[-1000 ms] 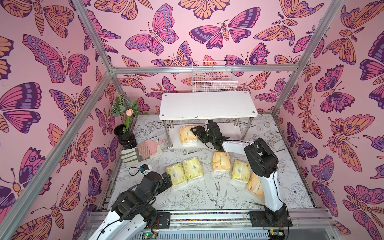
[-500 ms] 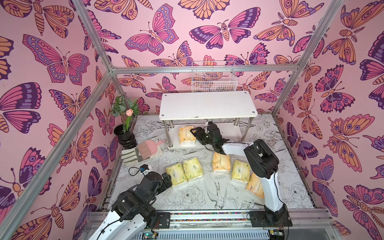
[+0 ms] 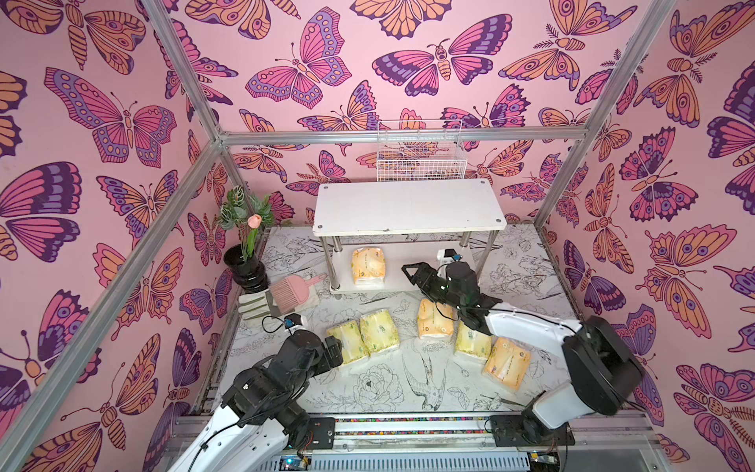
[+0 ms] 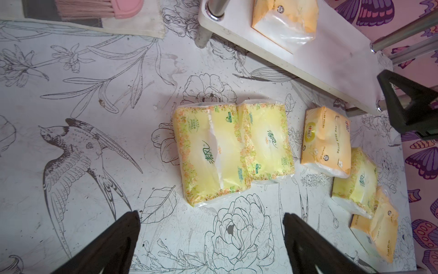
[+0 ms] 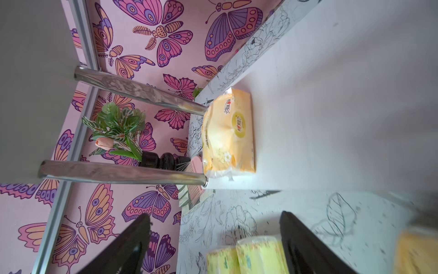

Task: Place the tissue boxes on the shelf by color
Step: Place a box of tissues on the shelf, then pick up the box of tissues from the center of the board.

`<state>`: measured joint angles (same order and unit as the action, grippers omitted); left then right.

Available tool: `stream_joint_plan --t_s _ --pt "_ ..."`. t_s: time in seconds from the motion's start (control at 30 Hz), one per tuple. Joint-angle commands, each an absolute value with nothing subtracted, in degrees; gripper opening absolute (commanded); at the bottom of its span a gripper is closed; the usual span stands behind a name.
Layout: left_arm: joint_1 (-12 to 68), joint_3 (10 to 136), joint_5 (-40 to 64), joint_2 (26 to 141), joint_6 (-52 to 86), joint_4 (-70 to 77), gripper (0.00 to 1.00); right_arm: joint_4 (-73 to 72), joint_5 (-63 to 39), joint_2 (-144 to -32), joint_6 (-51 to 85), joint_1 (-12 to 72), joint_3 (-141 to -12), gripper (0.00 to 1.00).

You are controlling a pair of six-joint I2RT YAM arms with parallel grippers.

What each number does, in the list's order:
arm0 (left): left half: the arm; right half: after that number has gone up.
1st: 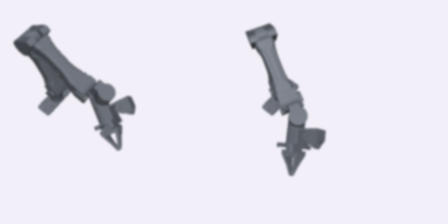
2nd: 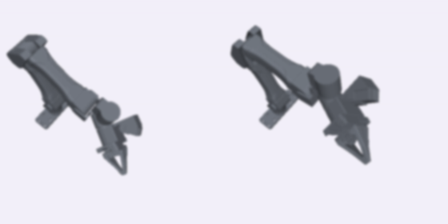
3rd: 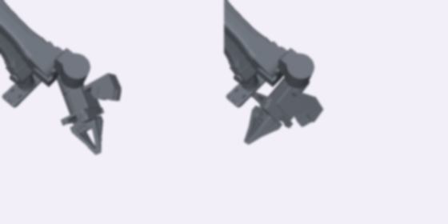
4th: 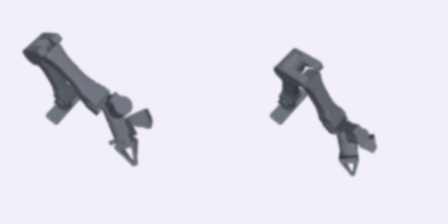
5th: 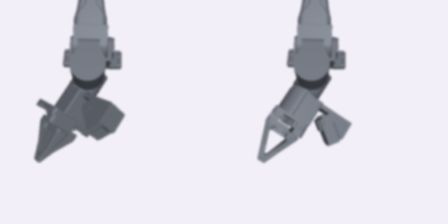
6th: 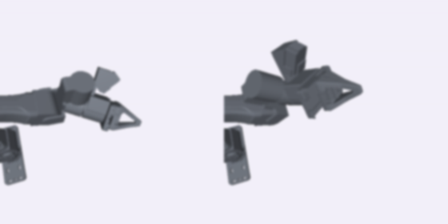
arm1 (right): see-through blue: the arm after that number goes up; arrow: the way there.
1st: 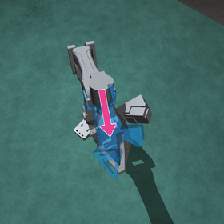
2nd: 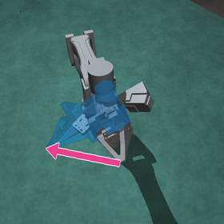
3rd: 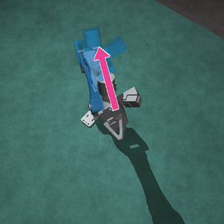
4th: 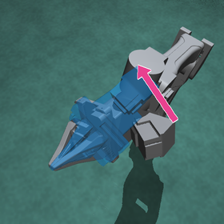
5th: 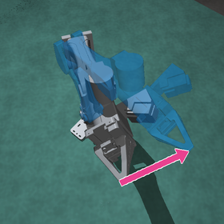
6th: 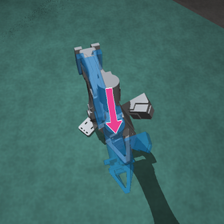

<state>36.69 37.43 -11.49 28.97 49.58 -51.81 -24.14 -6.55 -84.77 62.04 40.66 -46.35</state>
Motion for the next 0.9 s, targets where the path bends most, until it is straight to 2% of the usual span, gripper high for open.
stream_joint_plan --t_s 0.0,0.27,0.43,0.87 --pt "36.8 37.3 -7.6 30.4 45.4 -47.1 1.00 -12.5 -4.2 -77.2 59.4 41.3 -40.4 0.89" --pt "37.3 34.2 -3.5 34.6 43.3 -39.3 1.00 3.3 3.2 -59.5 60.7 43.3 -28.9 0.90" --pt "38.1 32.3 -2.9 35.4 44.4 -36.7 1.00 9.5 11.7 -53.5 56.8 42.6 -27.9 0.93" --pt "38.8 32.6 -0.6 36.5 44.5 -35.9 1.00 1.2 5.8 -69.5 39.4 34.9 -35.5 0.95"
